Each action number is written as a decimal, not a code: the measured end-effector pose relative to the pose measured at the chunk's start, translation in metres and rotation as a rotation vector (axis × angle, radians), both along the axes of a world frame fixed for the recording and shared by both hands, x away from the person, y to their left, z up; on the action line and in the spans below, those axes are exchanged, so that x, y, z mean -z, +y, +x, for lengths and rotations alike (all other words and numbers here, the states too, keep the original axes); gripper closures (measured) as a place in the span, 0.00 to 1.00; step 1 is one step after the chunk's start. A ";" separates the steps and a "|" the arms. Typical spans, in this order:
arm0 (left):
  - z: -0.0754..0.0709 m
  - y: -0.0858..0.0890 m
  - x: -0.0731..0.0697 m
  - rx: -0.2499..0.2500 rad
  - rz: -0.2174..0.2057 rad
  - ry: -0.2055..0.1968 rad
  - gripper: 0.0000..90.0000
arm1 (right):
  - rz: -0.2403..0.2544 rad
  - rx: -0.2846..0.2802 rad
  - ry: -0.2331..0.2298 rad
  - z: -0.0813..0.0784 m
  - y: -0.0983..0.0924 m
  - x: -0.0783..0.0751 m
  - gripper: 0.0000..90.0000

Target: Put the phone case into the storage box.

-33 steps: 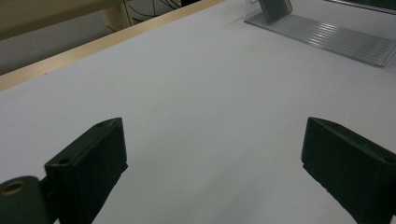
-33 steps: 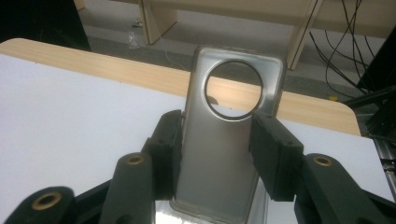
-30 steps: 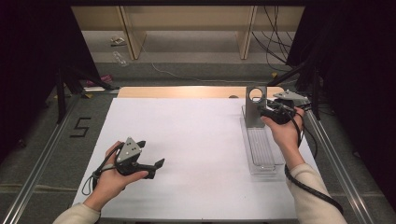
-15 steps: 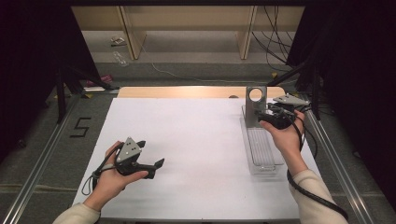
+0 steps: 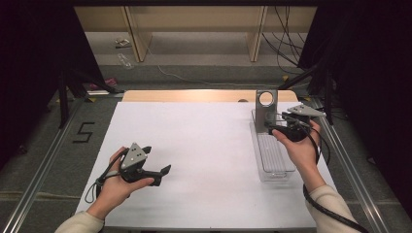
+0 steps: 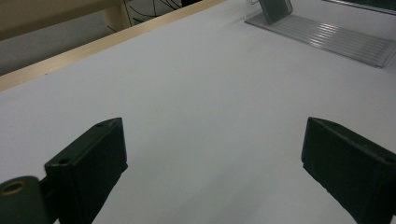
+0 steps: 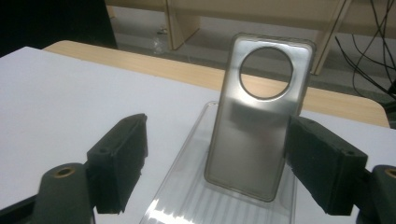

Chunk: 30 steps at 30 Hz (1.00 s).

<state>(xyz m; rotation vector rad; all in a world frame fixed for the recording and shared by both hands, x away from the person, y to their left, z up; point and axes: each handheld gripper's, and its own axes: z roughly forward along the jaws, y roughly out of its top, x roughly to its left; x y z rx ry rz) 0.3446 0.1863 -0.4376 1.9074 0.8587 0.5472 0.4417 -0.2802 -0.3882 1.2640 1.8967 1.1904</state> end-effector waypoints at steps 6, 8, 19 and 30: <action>0.000 0.000 0.000 0.000 0.000 -0.001 0.07 | 0.011 -0.032 -0.007 -0.011 0.002 0.001 0.22; 0.000 0.000 -0.001 0.001 0.000 -0.002 0.07 | 0.010 -0.036 -0.009 -0.014 0.003 0.001 0.22; 0.000 0.001 0.000 -0.001 0.001 -0.002 0.07 | 0.025 -0.084 -0.019 -0.031 0.006 0.006 0.21; -0.001 0.001 -0.001 -0.003 0.003 -0.005 0.07 | 0.037 -0.126 -0.025 -0.048 0.005 0.014 0.19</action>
